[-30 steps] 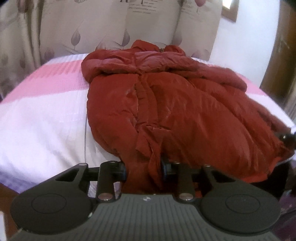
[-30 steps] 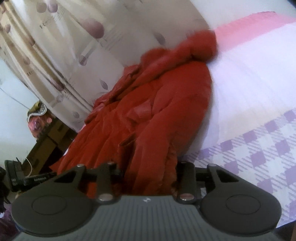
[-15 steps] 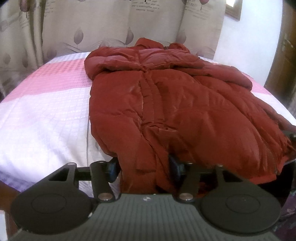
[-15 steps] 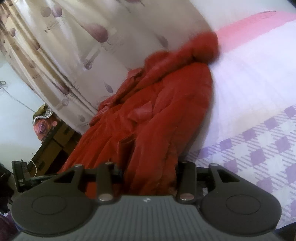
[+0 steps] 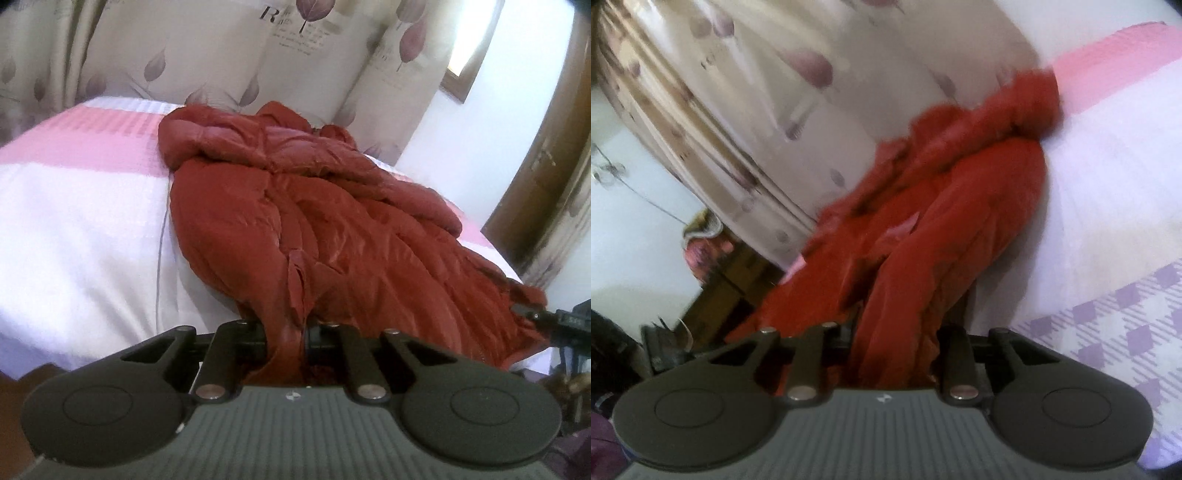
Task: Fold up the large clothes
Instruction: 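Lift the gathered jacket with both grippers and roll it over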
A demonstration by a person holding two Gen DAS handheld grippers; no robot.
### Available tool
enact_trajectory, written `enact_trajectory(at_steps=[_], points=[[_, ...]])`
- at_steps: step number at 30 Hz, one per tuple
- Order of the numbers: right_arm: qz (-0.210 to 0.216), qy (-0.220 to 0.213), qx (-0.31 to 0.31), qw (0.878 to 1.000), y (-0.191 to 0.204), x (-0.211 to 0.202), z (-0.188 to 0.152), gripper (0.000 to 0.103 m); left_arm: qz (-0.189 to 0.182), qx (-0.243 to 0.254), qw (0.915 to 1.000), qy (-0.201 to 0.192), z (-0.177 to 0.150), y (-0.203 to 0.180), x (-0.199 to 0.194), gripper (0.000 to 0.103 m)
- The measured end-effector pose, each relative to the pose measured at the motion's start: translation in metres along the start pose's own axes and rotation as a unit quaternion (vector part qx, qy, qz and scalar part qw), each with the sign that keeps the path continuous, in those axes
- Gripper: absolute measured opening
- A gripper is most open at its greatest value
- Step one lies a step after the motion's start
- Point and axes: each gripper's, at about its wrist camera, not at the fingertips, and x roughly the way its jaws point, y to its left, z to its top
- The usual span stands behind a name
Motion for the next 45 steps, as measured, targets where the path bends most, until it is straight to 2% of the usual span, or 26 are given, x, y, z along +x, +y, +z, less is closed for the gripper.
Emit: enact_trajectory(at_steps=[6, 9, 10, 11, 12, 13, 14, 16, 17, 18, 19, 20, 21, 22, 23, 25, 33, 37, 45], points=[[-0.009, 0.02, -0.009, 1.0, -0.001, -0.006, -0.016, 0.023, 0.014, 0.026, 0.9995, 0.012, -0.007, 0.0, 0.0, 0.017], [-0.014, 0.031, -0.006, 0.999, -0.007, -0.004, -0.014, 0.028, 0.024, 0.037, 0.9988, 0.02, -0.004, 0.004, 0.004, 0.035], [-0.016, 0.034, -0.005, 0.999, -0.007, -0.003, -0.013, 0.031, 0.023, 0.041, 0.9987, 0.019, -0.005, 0.004, 0.004, 0.05], [-0.025, 0.036, -0.005, 0.999, -0.008, -0.003, -0.012, 0.043, 0.021, 0.043, 0.9988, 0.014, -0.006, 0.005, 0.002, 0.069], [-0.026, 0.038, -0.005, 0.999, -0.008, -0.003, -0.013, 0.062, 0.018, 0.04, 0.999, 0.009, -0.007, 0.005, 0.001, 0.077], [-0.019, 0.036, -0.002, 0.999, -0.009, -0.004, -0.013, 0.07, 0.014, 0.034, 0.9993, 0.007, -0.009, 0.007, 0.001, 0.09], [-0.011, 0.033, 0.001, 0.999, -0.009, -0.005, -0.013, 0.078, 0.005, 0.023, 0.9997, 0.004, -0.01, 0.008, 0.001, 0.09], [-0.003, 0.035, 0.0, 0.999, -0.006, -0.002, -0.015, 0.081, -0.012, 0.004, 0.9999, 0.008, -0.011, 0.01, 0.006, 0.085], [0.0, 0.039, -0.004, 0.999, -0.004, 0.001, -0.015, 0.081, -0.019, -0.001, 0.9997, 0.017, -0.01, 0.012, 0.01, 0.07], [0.0, 0.039, -0.008, 0.999, -0.003, 0.003, -0.016, 0.08, -0.03, -0.005, 0.9991, 0.028, -0.01, 0.012, 0.015, 0.059], [-0.001, 0.037, -0.011, 0.999, -0.002, 0.006, -0.017, 0.08, -0.024, -0.008, 0.9989, 0.039, -0.01, 0.013, 0.02, 0.04], [-0.001, 0.037, -0.016, 0.999, -0.001, 0.009, -0.017, 0.068, -0.012, -0.008, 0.9992, 0.039, -0.01, 0.014, 0.023, 0.025], [-0.008, 0.039, -0.022, 0.999, 0.0, 0.012, -0.017, 0.043, -0.017, -0.016, 0.9991, 0.037, -0.009, 0.017, 0.023, 0.021], [-0.016, 0.039, -0.023, 0.999, -0.001, 0.013, -0.016, 0.034, -0.026, -0.031, 0.9986, 0.034, -0.008, 0.02, 0.022, 0.015], [-0.015, 0.034, -0.016, 0.999, -0.002, 0.012, -0.015, 0.027, -0.033, -0.046, 0.998, 0.029, -0.007, 0.023, 0.018, 0.014], [-0.001, 0.024, -0.009, 1.0, -0.002, 0.005, -0.013, 0.024, -0.039, -0.066, 0.9969, 0.019, -0.005, 0.026, 0.01, 0.014], [0.047, 0.013, 0.015, 0.999, 0.004, -0.03, -0.017, 0.023, -0.071, -0.061, 0.9956, -0.009, -0.006, 0.022, -0.023, 0.014], [0.087, -0.011, 0.045, 0.995, 0.003, -0.046, -0.023, 0.023, -0.104, -0.084, 0.9904, -0.035, -0.007, 0.025, -0.043, 0.014], [0.132, -0.056, 0.073, 0.987, 0.009, -0.057, -0.016, 0.024, -0.131, -0.118, 0.9809, -0.082, 0.014, 0.022, -0.057, 0.014]])
